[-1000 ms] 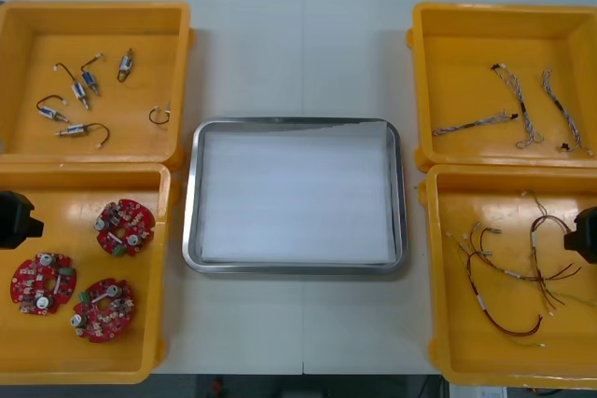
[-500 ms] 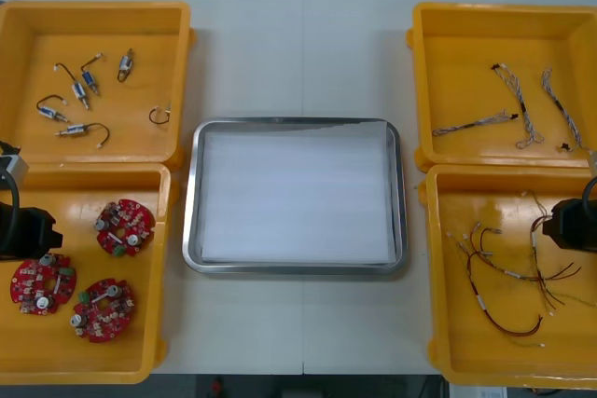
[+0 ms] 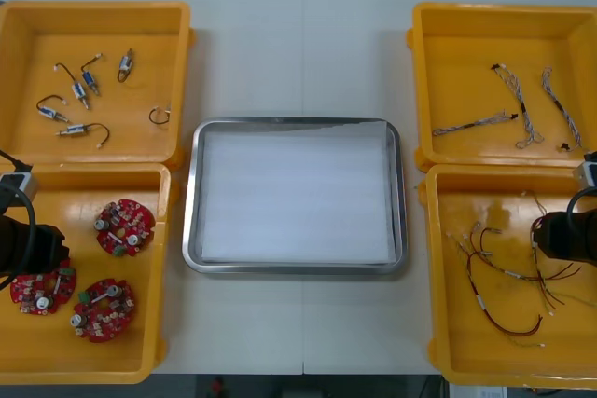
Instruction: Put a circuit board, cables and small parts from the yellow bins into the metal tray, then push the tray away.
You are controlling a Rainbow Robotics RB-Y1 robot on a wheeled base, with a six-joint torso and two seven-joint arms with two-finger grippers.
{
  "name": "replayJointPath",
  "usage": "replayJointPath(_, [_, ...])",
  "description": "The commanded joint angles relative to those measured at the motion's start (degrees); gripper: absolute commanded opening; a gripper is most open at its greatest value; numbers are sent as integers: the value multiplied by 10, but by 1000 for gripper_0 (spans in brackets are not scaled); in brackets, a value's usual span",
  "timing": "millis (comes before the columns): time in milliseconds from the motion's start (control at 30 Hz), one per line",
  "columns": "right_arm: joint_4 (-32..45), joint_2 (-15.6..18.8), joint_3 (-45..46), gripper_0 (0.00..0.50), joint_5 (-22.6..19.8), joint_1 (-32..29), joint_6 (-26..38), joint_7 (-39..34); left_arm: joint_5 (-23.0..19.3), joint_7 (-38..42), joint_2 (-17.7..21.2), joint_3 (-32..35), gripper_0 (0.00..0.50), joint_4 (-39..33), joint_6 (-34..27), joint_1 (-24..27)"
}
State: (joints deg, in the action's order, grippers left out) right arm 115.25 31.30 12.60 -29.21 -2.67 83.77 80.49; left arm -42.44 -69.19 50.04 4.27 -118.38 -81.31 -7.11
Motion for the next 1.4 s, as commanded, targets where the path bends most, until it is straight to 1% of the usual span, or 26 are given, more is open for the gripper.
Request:
replayJointPath(33, [-2,-12,-5,500,-3,-15,-6,17,11,-63,25,-10,500,8,19,-18])
replayJointPath(167, [-19,-19,-6,500,-7,-15,-17,17,20,-63,25,-21,500,20,40,-18])
replayJointPath(233, [-27,-24,-6,500,-8,-15,-26,18,36,-65,25,-28,500,27,54,-18])
replayJointPath(333, [-27,-34,-7,500,-8,-15,-26,19,37,-66,24,-32,500,36,65,-18])
replayJointPath(433, [-30,-40,-10,500,-8,-15,-26,20,37,-67,25,-35,500,39,67,-18])
replayJointPath(533, [-33,-39,-19,500,-1,-16,-26,16,40,-67,27,-39,500,39,68,-18])
replayJointPath(867, [-48,-40,-19,500,-6,-19,-32,20,48,-66,29,-50,500,40,73,-19])
replayJointPath(900, [-48,-40,-19,500,-6,-21,-32,20,48,-66,28,-50,433,40,75,-19])
replayJointPath(933, [-48,-40,-20,500,-6,-21,-32,20,48,-66,28,-50,356,40,76,-19])
replayJointPath(967, [-48,-40,-20,500,-7,-23,-32,20,49,-67,28,-50,55,40,78,-20])
replayJointPath(1000, [-48,-40,-20,482,-6,-23,-32,20,49,-67,28,-50,0,40,79,-20])
replayJointPath(1033, [-48,-40,-20,420,-6,-23,-32,20,49,-67,28,-51,0,40,79,-20])
replayJointPath(1067, [-48,-40,-20,233,-7,-23,-32,20,50,-67,28,-50,0,40,80,-21])
replayJointPath(1100, [-48,-40,-20,77,-7,-23,-32,18,50,-67,29,-50,0,40,80,-21])
replayJointPath(1133, [-48,-40,-20,30,-8,-24,-32,16,50,-67,29,-50,0,40,80,-20])
replayJointPath(1167, [-49,-40,-20,0,-8,-24,-32,16,50,-67,29,-51,0,40,80,-20])
replayJointPath(1400, [-37,-39,-9,0,-10,-24,-30,20,50,-67,33,-50,0,39,82,-20])
